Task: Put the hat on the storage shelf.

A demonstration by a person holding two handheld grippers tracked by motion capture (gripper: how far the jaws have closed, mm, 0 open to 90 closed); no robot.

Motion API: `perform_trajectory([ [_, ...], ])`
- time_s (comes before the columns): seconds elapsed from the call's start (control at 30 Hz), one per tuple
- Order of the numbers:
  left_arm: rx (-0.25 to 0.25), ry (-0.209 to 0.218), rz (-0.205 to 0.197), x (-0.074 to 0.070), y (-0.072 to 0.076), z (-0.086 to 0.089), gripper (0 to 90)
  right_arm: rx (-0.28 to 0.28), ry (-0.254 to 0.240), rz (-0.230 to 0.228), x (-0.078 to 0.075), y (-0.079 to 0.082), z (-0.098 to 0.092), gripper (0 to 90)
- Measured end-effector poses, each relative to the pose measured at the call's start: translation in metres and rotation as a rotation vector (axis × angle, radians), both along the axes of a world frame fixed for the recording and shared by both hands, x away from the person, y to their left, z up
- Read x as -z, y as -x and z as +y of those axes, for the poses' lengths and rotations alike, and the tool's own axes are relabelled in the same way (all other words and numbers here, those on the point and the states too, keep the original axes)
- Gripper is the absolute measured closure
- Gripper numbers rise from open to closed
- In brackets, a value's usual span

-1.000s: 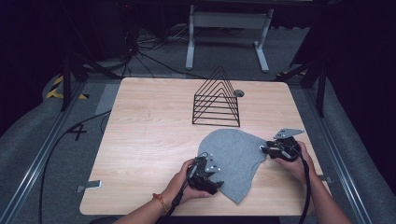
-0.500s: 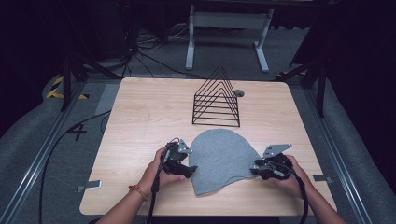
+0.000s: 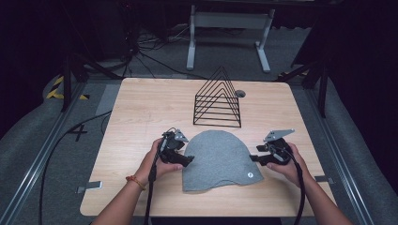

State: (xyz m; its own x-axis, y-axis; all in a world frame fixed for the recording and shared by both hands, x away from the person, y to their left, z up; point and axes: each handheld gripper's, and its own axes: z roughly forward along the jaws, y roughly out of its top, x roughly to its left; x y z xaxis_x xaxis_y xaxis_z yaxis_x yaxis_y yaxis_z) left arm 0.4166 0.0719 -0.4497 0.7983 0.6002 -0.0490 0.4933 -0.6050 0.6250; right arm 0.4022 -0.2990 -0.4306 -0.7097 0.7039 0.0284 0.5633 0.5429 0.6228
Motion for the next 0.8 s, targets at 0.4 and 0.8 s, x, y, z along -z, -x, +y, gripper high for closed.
perform_trajectory([
  [0.4,-0.051,-0.03,0.001,0.011,-0.01,-0.005,24.2,-0.05,0.006,-0.01,0.021,-0.04,0.034,36.1],
  [0.8,0.006,0.007,0.016,0.007,-0.011,-0.005,73.3,-0.042,0.02,0.025,0.016,-0.032,0.052,71.4],
])
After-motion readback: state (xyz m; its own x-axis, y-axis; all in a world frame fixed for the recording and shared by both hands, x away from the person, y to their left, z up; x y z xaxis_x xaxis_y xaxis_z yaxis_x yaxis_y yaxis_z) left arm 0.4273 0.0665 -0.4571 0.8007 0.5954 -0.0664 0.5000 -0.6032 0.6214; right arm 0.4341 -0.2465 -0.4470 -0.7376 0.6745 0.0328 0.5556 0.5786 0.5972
